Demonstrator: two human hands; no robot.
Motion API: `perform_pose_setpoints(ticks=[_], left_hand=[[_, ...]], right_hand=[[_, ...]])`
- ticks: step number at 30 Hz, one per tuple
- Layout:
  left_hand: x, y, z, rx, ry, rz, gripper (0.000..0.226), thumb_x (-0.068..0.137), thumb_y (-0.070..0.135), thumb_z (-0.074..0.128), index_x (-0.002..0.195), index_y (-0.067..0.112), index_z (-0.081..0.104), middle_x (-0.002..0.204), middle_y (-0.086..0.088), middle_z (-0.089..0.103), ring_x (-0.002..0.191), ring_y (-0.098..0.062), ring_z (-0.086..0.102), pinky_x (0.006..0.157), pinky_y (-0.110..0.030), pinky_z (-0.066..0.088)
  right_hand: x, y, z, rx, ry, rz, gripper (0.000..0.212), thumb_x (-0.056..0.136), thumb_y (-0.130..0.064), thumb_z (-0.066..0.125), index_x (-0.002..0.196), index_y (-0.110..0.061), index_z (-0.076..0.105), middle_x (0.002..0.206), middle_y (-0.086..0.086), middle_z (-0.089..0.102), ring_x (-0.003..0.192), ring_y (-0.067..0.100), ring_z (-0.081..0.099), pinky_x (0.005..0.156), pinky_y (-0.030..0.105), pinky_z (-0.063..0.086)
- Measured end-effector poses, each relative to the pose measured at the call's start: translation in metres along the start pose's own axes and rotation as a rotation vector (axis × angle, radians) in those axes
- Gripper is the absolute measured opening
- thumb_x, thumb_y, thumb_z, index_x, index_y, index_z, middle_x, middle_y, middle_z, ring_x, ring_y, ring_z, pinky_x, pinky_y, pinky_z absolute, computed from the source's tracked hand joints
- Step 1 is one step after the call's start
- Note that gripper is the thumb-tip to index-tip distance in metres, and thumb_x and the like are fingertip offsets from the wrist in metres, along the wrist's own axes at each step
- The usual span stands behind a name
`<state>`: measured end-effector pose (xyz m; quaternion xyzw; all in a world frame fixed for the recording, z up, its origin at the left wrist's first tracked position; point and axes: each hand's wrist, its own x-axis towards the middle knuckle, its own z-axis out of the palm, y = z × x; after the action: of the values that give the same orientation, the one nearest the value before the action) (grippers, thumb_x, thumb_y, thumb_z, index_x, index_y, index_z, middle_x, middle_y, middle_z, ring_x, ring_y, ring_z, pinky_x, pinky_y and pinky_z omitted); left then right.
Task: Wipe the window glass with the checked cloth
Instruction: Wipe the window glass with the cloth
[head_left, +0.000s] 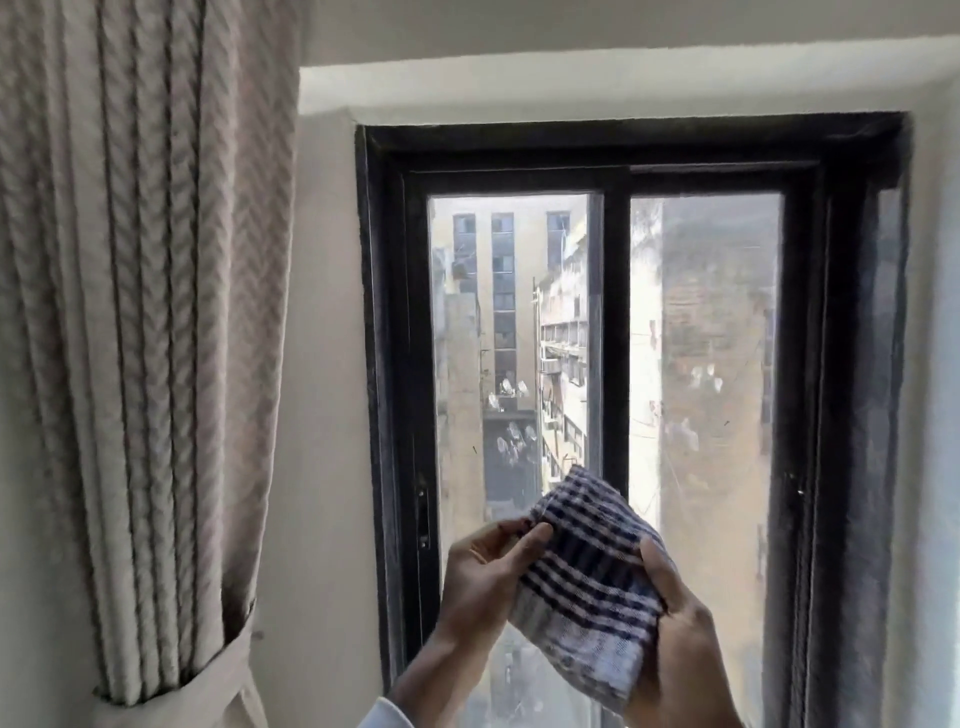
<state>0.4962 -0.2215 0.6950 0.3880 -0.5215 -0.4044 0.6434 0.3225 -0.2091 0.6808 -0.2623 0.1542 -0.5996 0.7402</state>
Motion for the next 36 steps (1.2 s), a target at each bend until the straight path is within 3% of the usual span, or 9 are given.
perform_pose_setpoints(ticks=[5,12,15,17,20,23,28,32,36], left_hand=[[0.106,0.021,-0.031,0.450,0.121,0.374,0.038,0.098,0.049,0.072,0.123,0.023,0.082,0.124,-0.001,0.084,0.122,-0.028,0.080,0.096,-0.032,0.067],[0.257,0.078,-0.061,1.306,0.600,0.879,0.062,0.119,0.044,0.049,0.175,0.022,0.037,0.186,-0.009,0.026,0.173,-0.034,0.025,0.135,-0.052,0.029],[0.281,0.085,-0.067,1.378,0.665,0.893,0.063,0.121,0.045,0.037,0.178,0.021,0.028,0.188,-0.009,0.020,0.174,-0.033,0.021,0.137,-0.054,0.022],[0.285,0.082,-0.067,1.407,0.698,0.910,0.063,0.121,0.046,0.032,0.179,0.022,0.025,0.188,-0.008,0.018,0.174,-0.031,0.020,0.138,-0.052,0.019],[0.284,0.079,-0.068,1.437,0.720,0.924,0.062,0.122,0.046,0.029,0.179,0.022,0.025,0.188,-0.007,0.018,0.175,-0.029,0.019,0.139,-0.050,0.018],[0.284,0.078,-0.067,1.488,0.764,0.931,0.061,0.122,0.044,0.031,0.179,0.021,0.027,0.188,-0.007,0.019,0.175,-0.028,0.019,0.139,-0.050,0.019],[0.288,0.075,-0.068,1.494,0.808,0.965,0.061,0.122,0.045,0.023,0.178,0.021,0.028,0.188,-0.005,0.020,0.175,-0.027,0.019,0.140,-0.047,0.018],[0.289,0.074,-0.068,1.493,0.822,0.984,0.062,0.122,0.045,0.020,0.178,0.019,0.029,0.188,-0.006,0.022,0.175,-0.027,0.020,0.141,-0.048,0.021],[0.291,0.073,-0.069,1.484,0.832,0.986,0.066,0.122,0.046,0.019,0.178,0.014,0.025,0.187,-0.008,0.023,0.175,-0.027,0.020,0.141,-0.047,0.021]], right_hand=[[0.086,0.004,0.035,-0.061,-0.007,-0.123,0.058,0.105,-0.050,0.054,0.151,-0.016,0.061,0.144,0.029,0.071,0.130,0.054,0.071,0.108,0.077,0.053],[0.168,-0.026,0.073,-0.176,0.007,-0.355,0.064,0.107,-0.061,0.053,0.155,-0.020,0.055,0.145,0.016,0.074,0.129,0.041,0.074,0.116,0.067,0.053],[0.187,-0.028,0.088,-0.505,-0.036,-0.626,0.081,0.093,-0.082,0.057,0.155,-0.031,0.051,0.142,0.002,0.068,0.093,0.016,0.076,0.078,0.038,0.064],[0.205,-0.023,0.090,-0.815,-0.006,-0.941,0.069,0.105,-0.068,0.051,0.162,-0.029,0.048,0.155,-0.010,0.063,0.128,0.005,0.066,0.105,0.033,0.060],[0.244,-0.020,0.090,-1.341,0.151,-1.331,0.069,0.113,-0.042,0.041,0.174,-0.013,0.028,0.182,-0.001,0.021,0.172,0.008,0.004,0.142,0.039,-0.002],[0.280,-0.022,0.084,-1.755,0.137,-1.388,0.070,0.110,-0.043,0.038,0.175,-0.020,0.024,0.185,0.014,0.015,0.173,0.034,0.007,0.139,0.065,0.008],[0.324,-0.030,0.076,-1.985,0.228,-1.517,0.096,0.103,-0.082,0.037,0.177,-0.024,0.020,0.187,0.011,0.008,0.174,0.037,0.005,0.139,0.065,0.003],[0.329,-0.008,0.070,-2.058,0.221,-1.647,0.076,0.113,-0.064,0.035,0.177,-0.025,0.021,0.187,0.011,0.013,0.173,0.039,0.011,0.135,0.071,0.013],[0.317,0.063,0.016,-2.241,-0.130,-1.669,0.073,0.113,-0.045,0.045,0.178,-0.026,0.018,0.188,0.006,0.010,0.174,0.036,0.004,0.136,0.067,0.012]])
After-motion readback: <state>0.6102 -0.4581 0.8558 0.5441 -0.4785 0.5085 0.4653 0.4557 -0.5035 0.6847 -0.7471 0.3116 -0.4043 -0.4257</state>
